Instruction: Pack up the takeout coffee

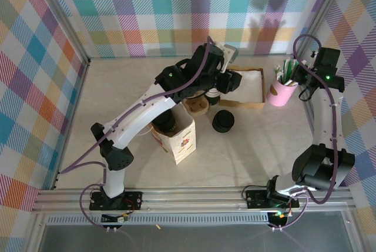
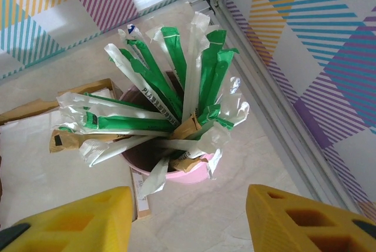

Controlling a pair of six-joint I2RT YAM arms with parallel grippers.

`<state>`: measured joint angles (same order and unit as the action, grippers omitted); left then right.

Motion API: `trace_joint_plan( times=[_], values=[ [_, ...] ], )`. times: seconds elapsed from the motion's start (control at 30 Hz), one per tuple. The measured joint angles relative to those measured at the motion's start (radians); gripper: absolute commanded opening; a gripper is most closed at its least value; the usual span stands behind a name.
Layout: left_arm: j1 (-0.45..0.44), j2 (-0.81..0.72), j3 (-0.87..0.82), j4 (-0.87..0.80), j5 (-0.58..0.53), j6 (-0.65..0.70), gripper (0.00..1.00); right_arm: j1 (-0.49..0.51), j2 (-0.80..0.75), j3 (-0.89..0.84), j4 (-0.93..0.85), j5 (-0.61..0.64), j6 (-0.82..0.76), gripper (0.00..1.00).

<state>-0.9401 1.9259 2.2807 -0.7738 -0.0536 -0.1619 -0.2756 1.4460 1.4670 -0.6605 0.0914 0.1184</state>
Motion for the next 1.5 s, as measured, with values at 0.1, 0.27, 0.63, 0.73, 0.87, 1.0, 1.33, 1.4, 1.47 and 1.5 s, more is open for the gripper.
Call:
trace_joint_plan(
  times=[0.1, 0.27, 0.63, 0.73, 0.87, 1.0, 1.33, 1.4, 1.47, 1.5],
  values=[
    [0.0, 0.013, 0.0, 0.016, -0.014, 0.011, 0.51, 0.0, 0.004, -0.015, 0.017, -0.011, 0.004, 0.55],
    [0.0, 0.019, 0.0, 0.017, -0.033, 0.047, 0.51, 0.0, 0.028, -0.027, 0.024, -0.014, 0.004, 0.56],
    [0.0, 0.017, -0.01, 0.018, -0.072, 0.073, 0.51, 0.0, 0.134, -0.008, 0.037, -0.022, 0.007, 0.44],
    [0.0, 0.009, -0.044, 0.018, -0.082, 0.073, 0.51, 0.0, 0.145, -0.002, 0.037, -0.033, 0.011, 0.38],
    [0.0, -0.001, -0.087, 0.019, -0.096, 0.073, 0.51, 0.0, 0.146, 0.017, 0.032, -0.048, 0.02, 0.31],
    [0.0, -0.008, -0.109, 0.02, -0.106, 0.074, 0.51, 0.0, 0.146, 0.037, 0.031, -0.058, 0.023, 0.3],
    [0.0, -0.059, -0.146, 0.041, -0.128, 0.074, 0.51, 0.028, 0.138, 0.048, -0.005, -0.022, 0.008, 0.41],
    [0.0, -0.066, -0.151, 0.048, -0.13, 0.073, 0.51, 0.043, 0.129, 0.048, -0.011, -0.011, -0.001, 0.41],
    [0.0, -0.069, -0.151, 0.049, -0.132, 0.073, 0.51, 0.059, 0.117, 0.048, -0.014, 0.005, -0.008, 0.42],
    [0.0, -0.069, -0.152, 0.05, -0.132, 0.073, 0.51, 0.068, 0.109, 0.048, -0.013, 0.014, -0.012, 0.43]
  ],
)
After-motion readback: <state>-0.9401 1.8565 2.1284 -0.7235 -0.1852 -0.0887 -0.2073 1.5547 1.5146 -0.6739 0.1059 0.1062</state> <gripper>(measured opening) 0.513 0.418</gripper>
